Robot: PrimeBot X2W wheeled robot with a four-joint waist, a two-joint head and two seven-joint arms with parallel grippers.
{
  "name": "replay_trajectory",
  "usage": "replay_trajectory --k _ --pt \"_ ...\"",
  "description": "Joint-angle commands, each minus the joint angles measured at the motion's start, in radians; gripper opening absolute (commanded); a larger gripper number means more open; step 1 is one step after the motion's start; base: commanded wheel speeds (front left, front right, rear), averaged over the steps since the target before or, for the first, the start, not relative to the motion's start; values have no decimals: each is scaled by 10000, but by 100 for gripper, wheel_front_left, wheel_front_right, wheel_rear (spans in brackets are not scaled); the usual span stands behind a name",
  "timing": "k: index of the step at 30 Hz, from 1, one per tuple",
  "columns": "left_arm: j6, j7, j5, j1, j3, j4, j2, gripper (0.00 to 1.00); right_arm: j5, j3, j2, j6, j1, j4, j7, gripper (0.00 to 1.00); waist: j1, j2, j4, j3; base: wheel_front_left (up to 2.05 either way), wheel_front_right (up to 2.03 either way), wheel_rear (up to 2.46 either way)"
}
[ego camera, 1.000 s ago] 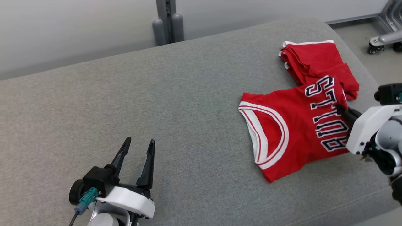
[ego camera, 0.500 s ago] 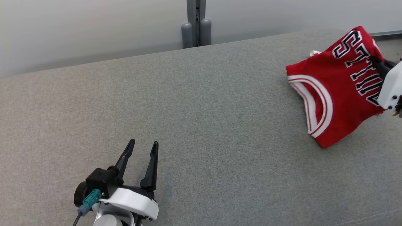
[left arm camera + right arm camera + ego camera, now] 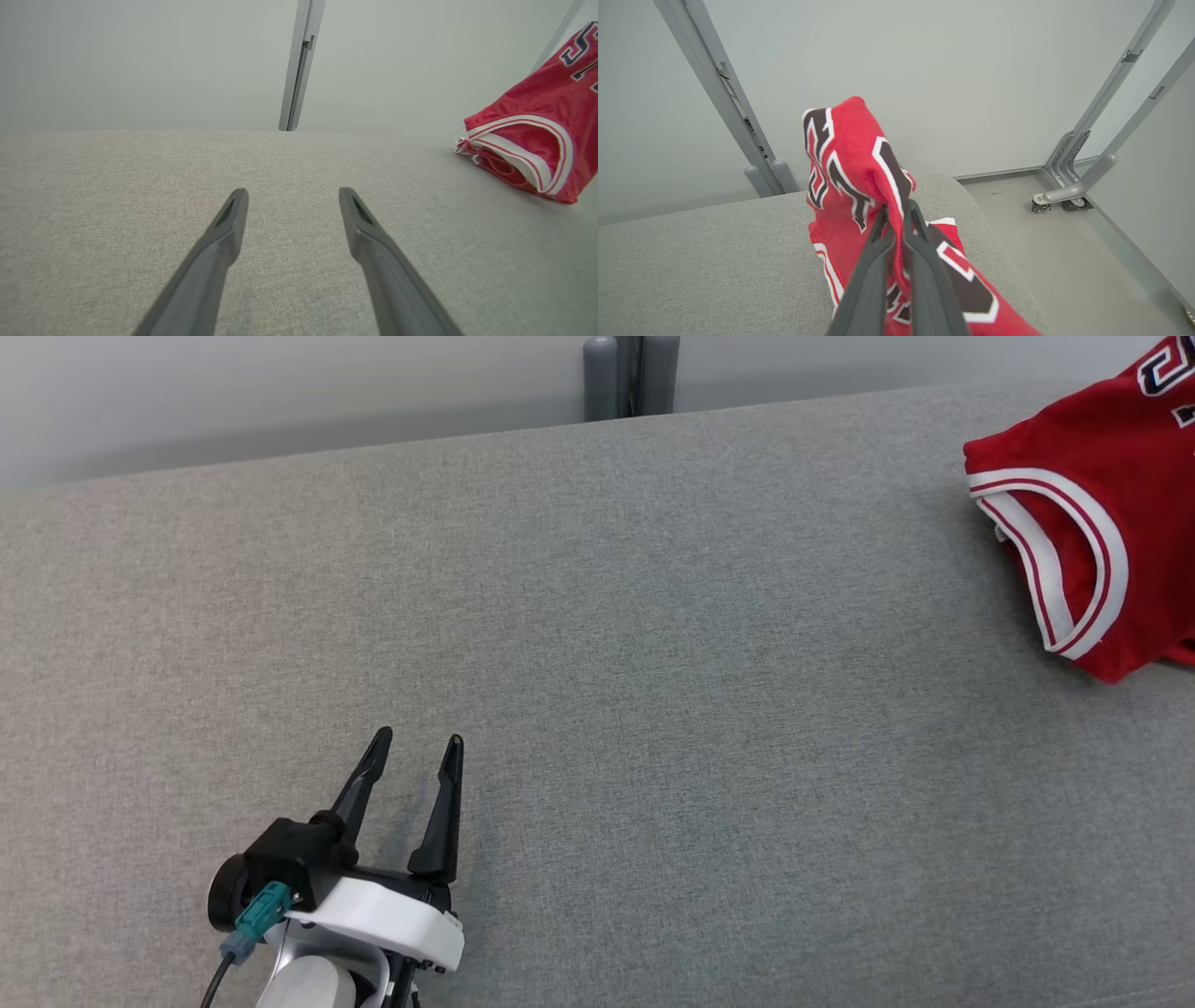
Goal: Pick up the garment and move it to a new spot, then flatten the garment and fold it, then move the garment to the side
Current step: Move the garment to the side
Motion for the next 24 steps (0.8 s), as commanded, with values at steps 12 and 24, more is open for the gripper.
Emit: replay_trajectory --k 12,24 --pt "-75 -40 156 -402 -1 -19 89 100 -1655 -1563 40 3 -1318 1715 -259 0 0 0 423 603 0 0 0" --pt "-167 -41 293 -797 -54 -152 206 100 -4654 -3756 -647 3 -1624 3468 -1148 0 0 0 1101 1745 0 0 0"
